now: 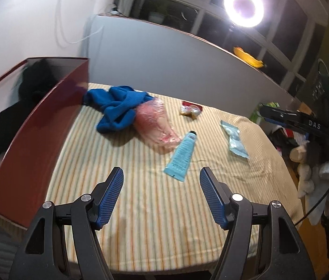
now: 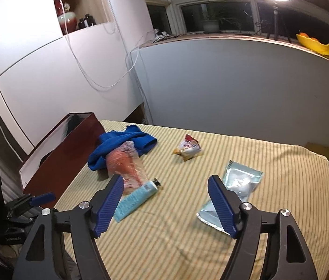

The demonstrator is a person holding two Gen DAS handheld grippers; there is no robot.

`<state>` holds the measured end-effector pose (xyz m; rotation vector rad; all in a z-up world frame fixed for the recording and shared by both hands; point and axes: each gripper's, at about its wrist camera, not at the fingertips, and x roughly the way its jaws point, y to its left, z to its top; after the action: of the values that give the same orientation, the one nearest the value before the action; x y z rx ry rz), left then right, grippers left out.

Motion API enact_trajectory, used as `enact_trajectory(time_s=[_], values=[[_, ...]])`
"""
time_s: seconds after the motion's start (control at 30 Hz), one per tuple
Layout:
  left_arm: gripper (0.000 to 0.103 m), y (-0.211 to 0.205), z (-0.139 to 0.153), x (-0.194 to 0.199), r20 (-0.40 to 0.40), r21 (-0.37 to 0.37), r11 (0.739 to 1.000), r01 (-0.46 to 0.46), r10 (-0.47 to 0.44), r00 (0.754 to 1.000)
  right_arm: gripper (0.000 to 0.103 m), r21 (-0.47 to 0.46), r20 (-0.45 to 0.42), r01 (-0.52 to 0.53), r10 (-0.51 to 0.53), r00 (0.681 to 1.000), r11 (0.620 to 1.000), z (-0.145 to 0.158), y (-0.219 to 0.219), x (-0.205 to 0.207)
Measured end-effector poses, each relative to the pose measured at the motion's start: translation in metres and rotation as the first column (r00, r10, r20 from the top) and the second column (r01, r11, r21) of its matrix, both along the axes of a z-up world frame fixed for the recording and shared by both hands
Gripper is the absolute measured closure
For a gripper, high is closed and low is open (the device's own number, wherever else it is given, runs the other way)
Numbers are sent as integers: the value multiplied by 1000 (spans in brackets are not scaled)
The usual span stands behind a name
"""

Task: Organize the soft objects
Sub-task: 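Move the right tool to the clear cotton-ball bag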

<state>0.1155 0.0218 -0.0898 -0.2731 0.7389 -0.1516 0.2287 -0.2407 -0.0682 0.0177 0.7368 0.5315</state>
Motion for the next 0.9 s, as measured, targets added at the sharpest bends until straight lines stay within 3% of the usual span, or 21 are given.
enact_trajectory(time_s=[0.4,0.53,0.67,0.9], values=[[36,5,-14,18,-22,-41,999,-21,20,1000,32,145,-140,72,-52,989,987,-11,-50,15],[36,2,-20,33,-45,-74,997,-14,11,999,32,160,-170,64,-37,985,985,-17,-50,18],[36,-5,-23,44,-53,-57,998,-5,2,999,32,182,-182,82,-48,982,980,-21,-53,22],[36,-21,-29,67,-92,-32,998,49,-52,994,32,105,-226,200,-172,959,974,-36,-71,41]])
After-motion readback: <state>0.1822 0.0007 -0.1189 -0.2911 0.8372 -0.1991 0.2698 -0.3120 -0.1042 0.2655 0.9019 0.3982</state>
